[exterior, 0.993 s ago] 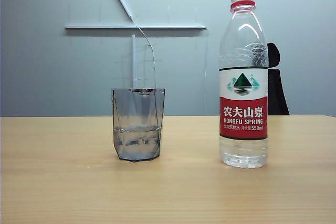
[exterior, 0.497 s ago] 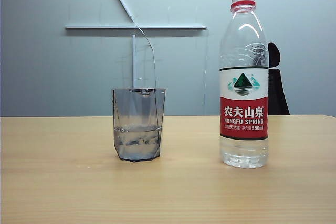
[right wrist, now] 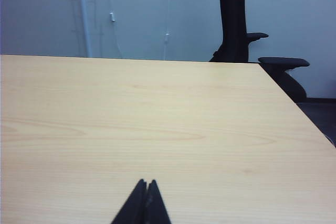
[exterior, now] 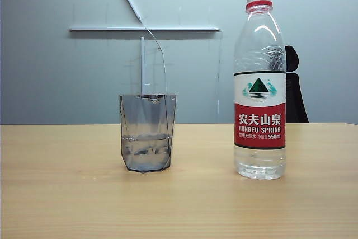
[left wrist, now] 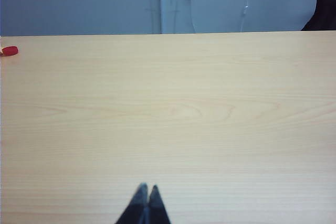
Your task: Pick up the mineral water bottle on the table and pour water into the mug until it's half full.
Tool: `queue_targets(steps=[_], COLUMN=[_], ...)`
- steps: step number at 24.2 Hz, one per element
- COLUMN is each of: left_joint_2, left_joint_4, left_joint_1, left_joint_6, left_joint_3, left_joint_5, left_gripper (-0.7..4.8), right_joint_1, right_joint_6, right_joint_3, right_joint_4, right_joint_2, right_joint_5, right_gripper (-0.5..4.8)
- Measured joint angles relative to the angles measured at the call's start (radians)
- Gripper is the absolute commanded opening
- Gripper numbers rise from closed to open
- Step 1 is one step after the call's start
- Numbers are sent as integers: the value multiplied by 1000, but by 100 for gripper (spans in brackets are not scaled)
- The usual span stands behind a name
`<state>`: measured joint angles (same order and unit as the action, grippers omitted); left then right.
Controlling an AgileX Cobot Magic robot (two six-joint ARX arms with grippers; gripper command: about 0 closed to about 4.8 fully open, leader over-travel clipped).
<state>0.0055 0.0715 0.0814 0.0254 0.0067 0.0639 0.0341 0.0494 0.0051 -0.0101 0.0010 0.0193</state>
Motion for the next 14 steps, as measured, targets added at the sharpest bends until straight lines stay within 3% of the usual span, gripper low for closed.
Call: queue_targets(steps=[14], left_joint_2=[0], left_joint_4=[0], left_joint_1=[0], left_joint_6=[0], left_joint_3=[0], left_joint_5=[0], left_gripper=[-2], right_joint_1=[0], right_joint_6=[30], right_joint_3=[0], right_joint_4=[-53], right_joint_2=[0], right_joint_5=[2], right_gripper=[-6])
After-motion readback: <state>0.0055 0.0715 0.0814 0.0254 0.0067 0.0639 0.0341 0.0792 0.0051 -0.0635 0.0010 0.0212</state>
